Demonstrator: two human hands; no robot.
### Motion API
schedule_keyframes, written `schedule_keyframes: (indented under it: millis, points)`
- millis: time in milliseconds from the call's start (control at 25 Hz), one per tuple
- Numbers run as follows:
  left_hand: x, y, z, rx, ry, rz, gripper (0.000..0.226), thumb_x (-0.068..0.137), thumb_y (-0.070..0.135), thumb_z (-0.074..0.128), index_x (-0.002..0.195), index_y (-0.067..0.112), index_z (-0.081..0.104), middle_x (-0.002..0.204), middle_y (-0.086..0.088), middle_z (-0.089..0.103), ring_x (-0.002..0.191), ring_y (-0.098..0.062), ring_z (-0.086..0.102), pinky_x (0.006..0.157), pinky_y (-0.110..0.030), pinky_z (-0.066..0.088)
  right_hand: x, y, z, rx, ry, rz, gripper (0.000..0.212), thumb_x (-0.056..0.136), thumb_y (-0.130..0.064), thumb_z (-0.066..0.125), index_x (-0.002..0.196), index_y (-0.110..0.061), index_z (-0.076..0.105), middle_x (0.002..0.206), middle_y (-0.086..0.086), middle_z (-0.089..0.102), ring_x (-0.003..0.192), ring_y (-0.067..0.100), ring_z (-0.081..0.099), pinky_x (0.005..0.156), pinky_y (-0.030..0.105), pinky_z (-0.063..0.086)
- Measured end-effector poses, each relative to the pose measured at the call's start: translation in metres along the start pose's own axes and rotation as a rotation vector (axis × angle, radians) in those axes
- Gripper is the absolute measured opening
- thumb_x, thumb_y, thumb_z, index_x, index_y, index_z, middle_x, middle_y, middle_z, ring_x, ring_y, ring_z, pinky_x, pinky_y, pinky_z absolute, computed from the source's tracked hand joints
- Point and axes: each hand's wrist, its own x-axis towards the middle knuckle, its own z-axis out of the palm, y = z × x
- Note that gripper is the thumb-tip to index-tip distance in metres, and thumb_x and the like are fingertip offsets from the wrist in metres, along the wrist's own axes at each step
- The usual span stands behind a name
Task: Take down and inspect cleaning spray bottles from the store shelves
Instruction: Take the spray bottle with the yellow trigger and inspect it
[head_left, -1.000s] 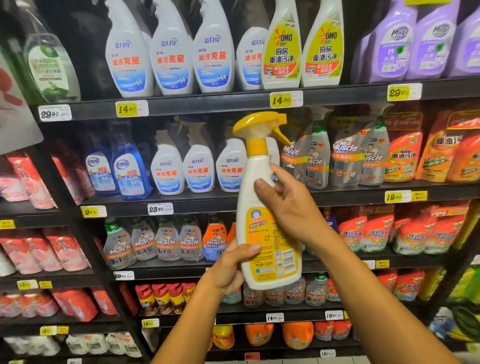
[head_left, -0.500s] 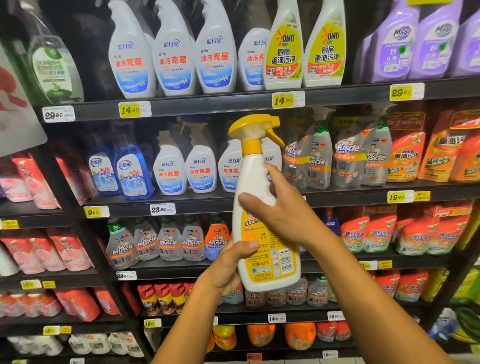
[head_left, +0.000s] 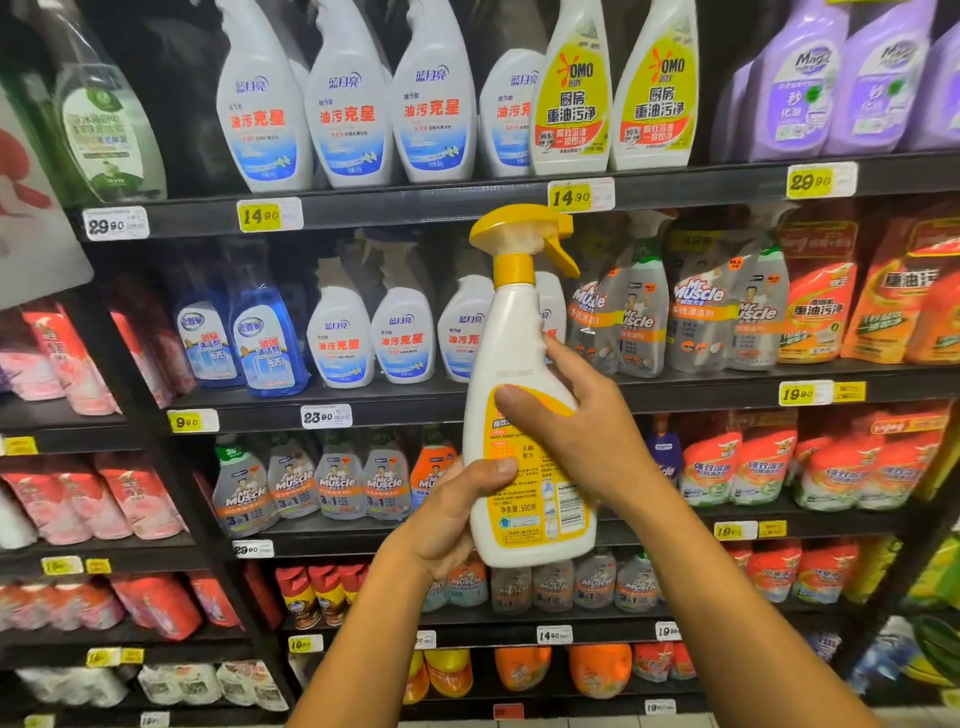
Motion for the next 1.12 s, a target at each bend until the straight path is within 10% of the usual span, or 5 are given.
schedule_keyframes:
  millis: [240, 480, 640, 800, 1120]
  points:
    - [-0.002, 0.007, 0.000, 0.003, -0.033, -0.007, 0.093, 0.046, 0.039, 0.096, 0.126, 0.009, 0.058, 0.123, -0.018, 0.067, 0.113, -0.036, 0.064, 0.097, -0.053, 0.051, 0.001, -0.005, -0.013, 0.344, -0.161, 0.019, 0.040, 0.091, -0.031, 0.064, 0.130, -0.031, 0.055, 0.113, -0.006, 0.074, 0.101, 0.015, 0.071, 0.078, 0.025, 0.056]
    - [-0.001, 0.009, 0.003, -0.058, -0.044, 0.021, 0.082, 0.050, 0.038, 0.095, 0.121, 0.012, 0.064, 0.120, -0.017, 0.069, 0.109, -0.034, 0.067, 0.087, -0.047, 0.056, -0.022, 0.009, -0.007, 0.340, -0.075, -0.014, 0.087, 0.067, -0.045, 0.084, 0.143, -0.028, 0.043, 0.120, -0.002, 0.071, 0.106, 0.025, 0.070, 0.077, 0.031, 0.059]
    - [0.001, 0.022, 0.010, 0.102, -0.033, 0.031, 0.083, 0.058, 0.048, 0.089, 0.127, 0.013, 0.059, 0.123, -0.015, 0.068, 0.112, -0.033, 0.066, 0.089, -0.043, 0.056, -0.021, 0.014, -0.003, 0.509, 0.010, -0.034, 0.051, 0.086, -0.021, 0.072, 0.134, -0.022, 0.053, 0.114, 0.007, 0.073, 0.102, 0.027, 0.072, 0.076, 0.032, 0.058]
    - [0.000, 0.023, 0.024, 0.268, 0.148, 0.220, 0.043, 0.086, 0.047, 0.067, 0.121, 0.023, 0.063, 0.119, -0.007, 0.071, 0.109, -0.025, 0.069, 0.081, -0.030, 0.058, -0.014, 0.010, -0.006, 0.566, 0.113, -0.034, 0.042, 0.092, -0.019, 0.056, 0.133, -0.015, 0.053, 0.109, 0.006, 0.073, 0.098, 0.025, 0.072, 0.075, 0.032, 0.058]
    - [0.009, 0.021, 0.042, 0.181, 0.319, 0.498, 0.041, 0.092, 0.046, 0.056, 0.131, 0.038, 0.055, 0.121, 0.000, 0.070, 0.108, -0.021, 0.069, 0.077, -0.028, 0.058, -0.007, -0.003, -0.010, 0.641, 0.023, -0.009, 0.060, 0.088, -0.012, 0.056, 0.145, -0.015, 0.040, 0.125, 0.012, 0.067, 0.109, 0.032, 0.068, 0.084, 0.038, 0.058]
